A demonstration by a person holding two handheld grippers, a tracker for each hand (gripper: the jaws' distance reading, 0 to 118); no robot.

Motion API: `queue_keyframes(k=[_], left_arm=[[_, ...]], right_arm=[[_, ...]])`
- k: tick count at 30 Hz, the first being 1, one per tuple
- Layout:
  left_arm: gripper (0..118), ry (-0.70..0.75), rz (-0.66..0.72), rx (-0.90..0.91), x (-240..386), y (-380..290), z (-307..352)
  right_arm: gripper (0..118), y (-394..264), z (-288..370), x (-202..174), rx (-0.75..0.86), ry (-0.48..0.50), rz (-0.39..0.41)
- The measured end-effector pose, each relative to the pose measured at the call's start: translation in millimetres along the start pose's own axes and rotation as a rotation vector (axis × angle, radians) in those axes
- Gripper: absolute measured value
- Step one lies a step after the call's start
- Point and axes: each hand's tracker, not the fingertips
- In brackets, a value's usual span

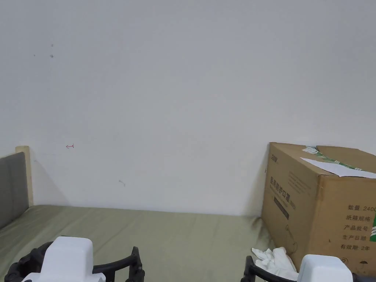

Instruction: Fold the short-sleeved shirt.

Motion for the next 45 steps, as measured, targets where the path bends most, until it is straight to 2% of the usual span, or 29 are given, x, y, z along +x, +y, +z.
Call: queue_keyframes(k=[2, 7, 14, 17, 22, 45], left_arm=[[118, -0.023, 0.005, 0.001, -1, 0, -3], [118, -0.006, 0.004, -0.002, 0, -1, -5], [118, -0.037, 0.034, -0.008, -3, -1, -7], [118, -0.025, 0.02, -0.009, -1, -2, -8], [118, -0.036, 0.001, -0.006, -1, 1, -8], [118, -0.023, -0.008, -0.005, -6, 3, -10]], right_arm=[[118, 0, 0, -2, 0.007, 0.01, 0.021], [118, 3, -1, -3, 0.003, 0.029, 0.006], [118, 2, 2, -8, 0.026, 0.006, 0.037], [118, 1, 2, -8, 0.012, 0.032, 0.022], [118, 2, 1, -13, 0.018, 0.027, 0.051], [118, 8, 1, -17, 0.023, 0.065, 0.039]])
